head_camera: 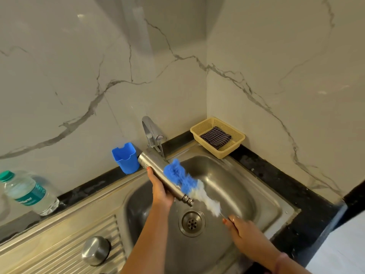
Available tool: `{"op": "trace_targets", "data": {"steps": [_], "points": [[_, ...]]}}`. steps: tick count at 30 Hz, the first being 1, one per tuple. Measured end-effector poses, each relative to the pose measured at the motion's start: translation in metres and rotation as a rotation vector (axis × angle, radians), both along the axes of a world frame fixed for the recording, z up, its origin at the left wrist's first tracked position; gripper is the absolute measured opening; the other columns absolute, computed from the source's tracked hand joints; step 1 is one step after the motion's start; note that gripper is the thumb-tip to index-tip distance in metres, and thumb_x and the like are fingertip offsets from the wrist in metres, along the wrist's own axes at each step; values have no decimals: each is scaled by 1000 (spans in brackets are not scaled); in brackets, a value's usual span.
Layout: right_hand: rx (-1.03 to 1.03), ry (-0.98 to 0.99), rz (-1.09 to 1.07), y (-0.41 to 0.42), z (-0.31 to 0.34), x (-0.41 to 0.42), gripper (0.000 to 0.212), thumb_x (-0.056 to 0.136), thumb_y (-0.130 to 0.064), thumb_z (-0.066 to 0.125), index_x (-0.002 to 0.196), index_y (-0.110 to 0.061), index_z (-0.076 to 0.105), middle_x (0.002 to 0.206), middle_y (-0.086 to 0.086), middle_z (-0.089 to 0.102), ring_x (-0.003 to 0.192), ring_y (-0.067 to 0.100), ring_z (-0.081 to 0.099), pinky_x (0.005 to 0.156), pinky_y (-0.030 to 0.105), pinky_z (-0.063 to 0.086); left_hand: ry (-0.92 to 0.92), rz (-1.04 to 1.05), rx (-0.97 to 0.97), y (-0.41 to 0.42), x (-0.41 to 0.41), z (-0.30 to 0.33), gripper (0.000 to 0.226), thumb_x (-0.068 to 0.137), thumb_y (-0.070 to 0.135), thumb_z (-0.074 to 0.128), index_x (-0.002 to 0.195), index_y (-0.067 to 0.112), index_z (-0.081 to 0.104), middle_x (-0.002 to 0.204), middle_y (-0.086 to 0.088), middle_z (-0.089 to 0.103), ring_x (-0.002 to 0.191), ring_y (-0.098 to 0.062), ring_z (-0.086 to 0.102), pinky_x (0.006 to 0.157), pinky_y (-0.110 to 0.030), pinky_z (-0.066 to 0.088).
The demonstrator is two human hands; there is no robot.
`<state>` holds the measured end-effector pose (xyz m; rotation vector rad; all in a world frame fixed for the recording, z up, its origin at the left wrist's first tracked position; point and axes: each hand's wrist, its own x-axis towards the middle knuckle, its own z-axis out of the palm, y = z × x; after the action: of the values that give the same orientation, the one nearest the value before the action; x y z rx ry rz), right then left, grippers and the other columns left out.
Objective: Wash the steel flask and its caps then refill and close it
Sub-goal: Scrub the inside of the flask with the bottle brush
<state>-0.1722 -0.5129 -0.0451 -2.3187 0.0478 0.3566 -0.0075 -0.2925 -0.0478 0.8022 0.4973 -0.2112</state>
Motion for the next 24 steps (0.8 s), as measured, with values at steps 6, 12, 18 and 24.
{"op": "trace_targets", "data": {"steps": [6,12,18,24], "points": [[-16,1,14,0,6,4,31,100,-44,34,93,-23,56,76,6,65,63,14,62,64,29,54,-8,-30,-15,-9,-3,6,85,79,84,44,137,23,53,126,-14,64,112,-35,62,88,-48,52],[-40,-175,-11,35,33,70,37,103,-42,30,90,-16,54,64,-6,52,51,2,46,51,16,36,13,-185,58,-25,-21,-2,93,67,84,60,132,18,58,118,-18,70,110,-36,66,97,-50,52],[-10,-125,-21,32,30,73,37,103,-41,29,89,-17,53,67,-7,51,53,4,45,54,18,39,-23,-106,37,-20,-25,0,76,83,78,46,131,21,54,117,-16,70,111,-34,65,93,-47,52],[24,-114,-1,13,0,22,31,101,-41,35,81,-23,51,58,-4,48,46,6,41,51,24,39,-32,-123,81,1,-7,-3,84,81,82,44,145,28,44,128,-15,63,114,-37,63,93,-49,51]]}}
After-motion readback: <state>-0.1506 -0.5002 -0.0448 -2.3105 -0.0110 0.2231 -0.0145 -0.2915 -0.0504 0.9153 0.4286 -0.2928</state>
